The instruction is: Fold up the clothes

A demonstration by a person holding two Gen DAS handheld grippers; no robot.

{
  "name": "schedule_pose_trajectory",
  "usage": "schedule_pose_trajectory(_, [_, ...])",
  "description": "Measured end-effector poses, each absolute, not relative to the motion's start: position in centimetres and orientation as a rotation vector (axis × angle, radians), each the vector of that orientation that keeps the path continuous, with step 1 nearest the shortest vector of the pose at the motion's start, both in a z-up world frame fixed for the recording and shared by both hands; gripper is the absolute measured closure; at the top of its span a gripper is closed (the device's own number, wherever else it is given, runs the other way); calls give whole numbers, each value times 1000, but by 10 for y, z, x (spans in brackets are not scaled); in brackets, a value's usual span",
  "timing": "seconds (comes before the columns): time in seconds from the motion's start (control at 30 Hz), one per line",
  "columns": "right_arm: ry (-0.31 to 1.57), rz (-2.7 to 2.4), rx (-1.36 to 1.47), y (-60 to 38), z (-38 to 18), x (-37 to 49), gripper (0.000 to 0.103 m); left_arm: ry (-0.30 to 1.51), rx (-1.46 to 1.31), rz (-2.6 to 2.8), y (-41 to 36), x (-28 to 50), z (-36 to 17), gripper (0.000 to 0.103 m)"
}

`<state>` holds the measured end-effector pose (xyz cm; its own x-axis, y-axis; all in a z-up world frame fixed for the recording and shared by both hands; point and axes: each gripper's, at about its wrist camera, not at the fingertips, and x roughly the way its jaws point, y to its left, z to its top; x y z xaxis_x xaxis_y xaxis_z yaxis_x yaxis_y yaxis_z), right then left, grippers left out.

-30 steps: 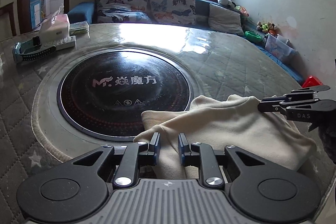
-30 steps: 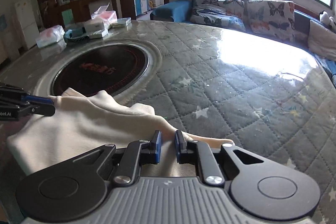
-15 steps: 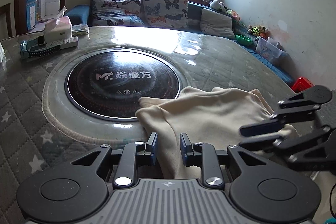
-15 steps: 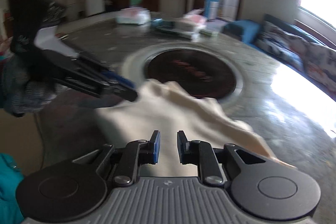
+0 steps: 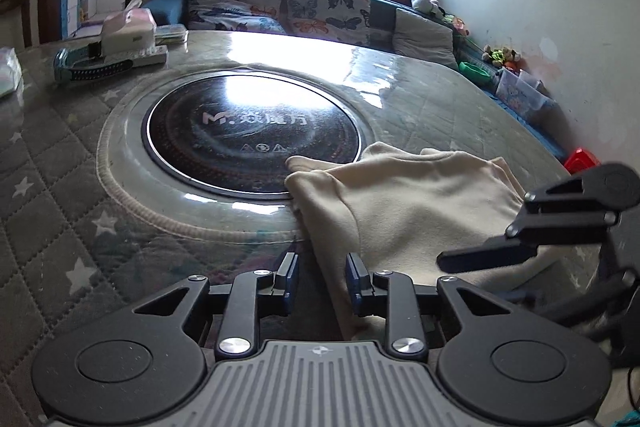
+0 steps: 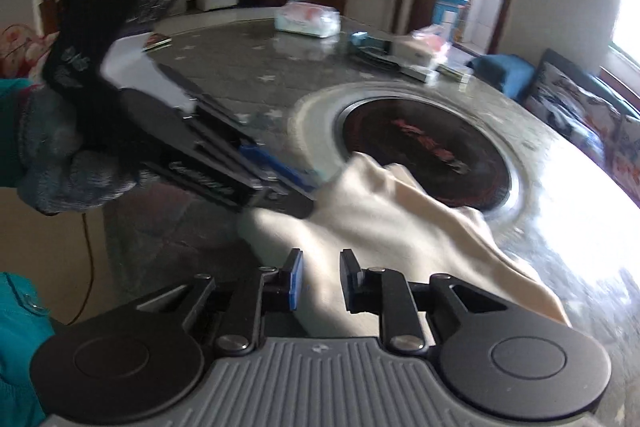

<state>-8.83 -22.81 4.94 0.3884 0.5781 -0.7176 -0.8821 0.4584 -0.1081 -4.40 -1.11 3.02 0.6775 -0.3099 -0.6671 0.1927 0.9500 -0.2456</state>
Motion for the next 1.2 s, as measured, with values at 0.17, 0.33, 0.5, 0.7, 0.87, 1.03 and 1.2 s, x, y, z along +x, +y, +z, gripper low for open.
schedule_pose_trajectory(0.17, [624,1019,-634,-208,41,-100,68,782,-250,-274,1,-44,37,69])
schedule_pose_trajectory(0.33, [577,1011,-723,-190,31,-111,65,800,-348,-241,5,-40,36,58])
schedule_pose_trajectory(0.5, [569,973,-731,-185,26,-114,78,811,-439,-212,8,-37,35,54])
schedule_pose_trajectory(0.7, [624,976,-573,-199,41,-99,91,852,-585,-187,13,-27,30,50])
schedule_pose_trajectory(0.87, [631,988,-482,-212,51,-91,91,902,-714,-164,16,-16,22,50])
schedule_pose_trajectory(1.03, [625,997,-433,-222,58,-87,92,904,-782,-156,13,-13,19,47])
schedule_pose_trajectory(1.2, [617,1013,-425,-226,61,-89,92,904,-834,-162,9,-11,16,47])
